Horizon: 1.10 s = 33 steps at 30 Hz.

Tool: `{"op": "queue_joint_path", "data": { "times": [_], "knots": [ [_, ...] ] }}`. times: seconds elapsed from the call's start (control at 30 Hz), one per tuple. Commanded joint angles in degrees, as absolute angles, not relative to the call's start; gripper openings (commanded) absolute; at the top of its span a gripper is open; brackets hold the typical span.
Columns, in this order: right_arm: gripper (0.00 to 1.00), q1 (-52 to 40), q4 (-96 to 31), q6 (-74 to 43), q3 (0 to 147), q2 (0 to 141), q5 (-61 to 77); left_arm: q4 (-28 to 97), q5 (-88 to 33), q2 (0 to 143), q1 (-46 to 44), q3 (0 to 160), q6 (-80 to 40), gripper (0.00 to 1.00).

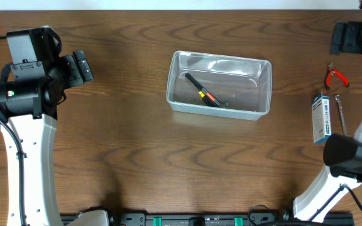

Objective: Pack container

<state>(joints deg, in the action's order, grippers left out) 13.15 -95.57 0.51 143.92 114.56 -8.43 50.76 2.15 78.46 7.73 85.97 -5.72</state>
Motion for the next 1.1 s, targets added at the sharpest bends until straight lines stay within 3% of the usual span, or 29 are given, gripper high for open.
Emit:
{"op": "queue_joint_path", "data": {
  "times": [0.0,0.27,0.63,1.07],
  "knots": [
    [0.97,12.7,-95.9,0.3,144.1,112.4,-9.0,50.8,3.1,78.6,7.8,86.8,-4.9,0.98],
    [0.99,11.5,-95.8,2.0,144.1,107.0,-8.8,50.8,3.1,78.6,7.8,86.8,-5.0,0.98],
    [0.99,12.4,-78.6,9.9,144.1,107.3,-6.9,50.8,3.1,78.6,7.8,86.8,-4.9,0.98],
    [0.99,20.9,-81.9,4.7,137.3,112.3,-1.5,50.8,3.1,78.6,7.8,86.8,-4.9,0.98]
  ]
}}
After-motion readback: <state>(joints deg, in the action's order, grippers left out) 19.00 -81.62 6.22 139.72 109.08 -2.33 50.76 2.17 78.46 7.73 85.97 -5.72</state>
